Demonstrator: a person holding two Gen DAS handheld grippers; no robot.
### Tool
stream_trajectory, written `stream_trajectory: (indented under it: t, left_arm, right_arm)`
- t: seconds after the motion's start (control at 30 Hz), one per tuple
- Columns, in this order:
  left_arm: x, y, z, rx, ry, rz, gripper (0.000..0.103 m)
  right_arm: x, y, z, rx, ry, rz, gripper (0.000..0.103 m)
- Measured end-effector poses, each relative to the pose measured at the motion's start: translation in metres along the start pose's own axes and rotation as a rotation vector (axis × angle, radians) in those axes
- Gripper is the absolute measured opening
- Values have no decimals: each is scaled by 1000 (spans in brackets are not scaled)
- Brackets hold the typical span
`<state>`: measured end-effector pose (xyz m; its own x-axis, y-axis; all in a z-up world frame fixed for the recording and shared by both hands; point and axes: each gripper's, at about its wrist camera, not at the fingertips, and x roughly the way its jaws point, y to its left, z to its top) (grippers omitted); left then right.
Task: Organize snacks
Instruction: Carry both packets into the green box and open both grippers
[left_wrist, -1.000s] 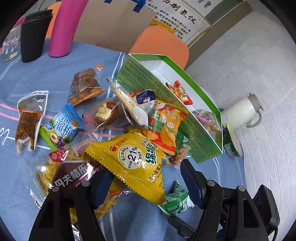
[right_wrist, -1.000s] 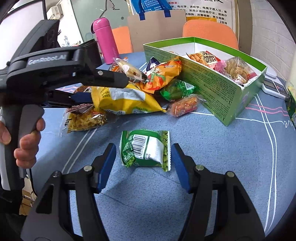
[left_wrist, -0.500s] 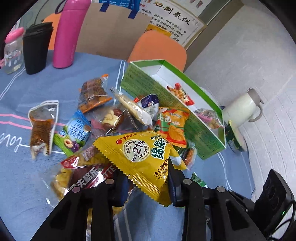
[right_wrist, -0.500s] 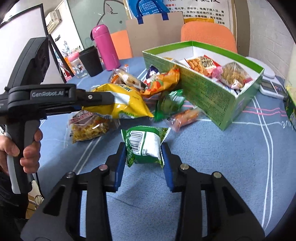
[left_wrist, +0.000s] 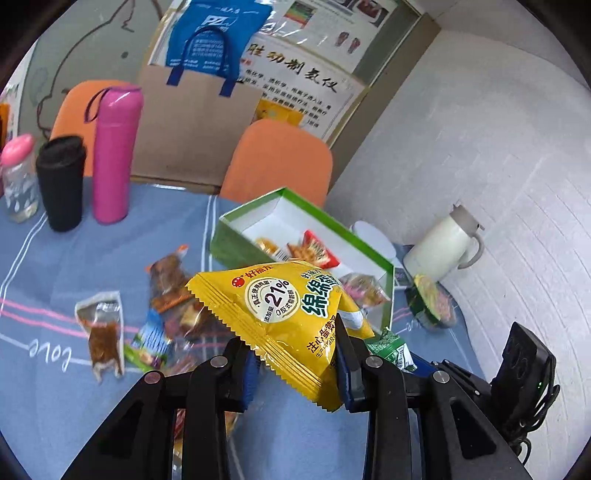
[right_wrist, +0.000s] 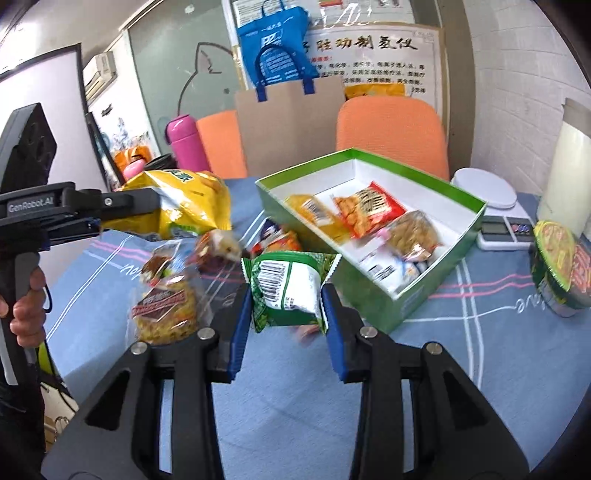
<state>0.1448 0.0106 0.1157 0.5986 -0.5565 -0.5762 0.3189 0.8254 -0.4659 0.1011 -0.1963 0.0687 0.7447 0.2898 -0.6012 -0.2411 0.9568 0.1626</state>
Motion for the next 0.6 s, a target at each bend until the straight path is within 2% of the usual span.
stream_trajectory:
  t: [0.3, 0.6]
  left_arm:
    - [58, -28, 41, 23, 29, 4, 34]
    - [123, -37, 66, 14, 59, 84, 34]
  right_arm:
    - [11, -47, 26, 53, -36, -116, 40]
    - [40, -71, 45, 90, -24, -130, 40]
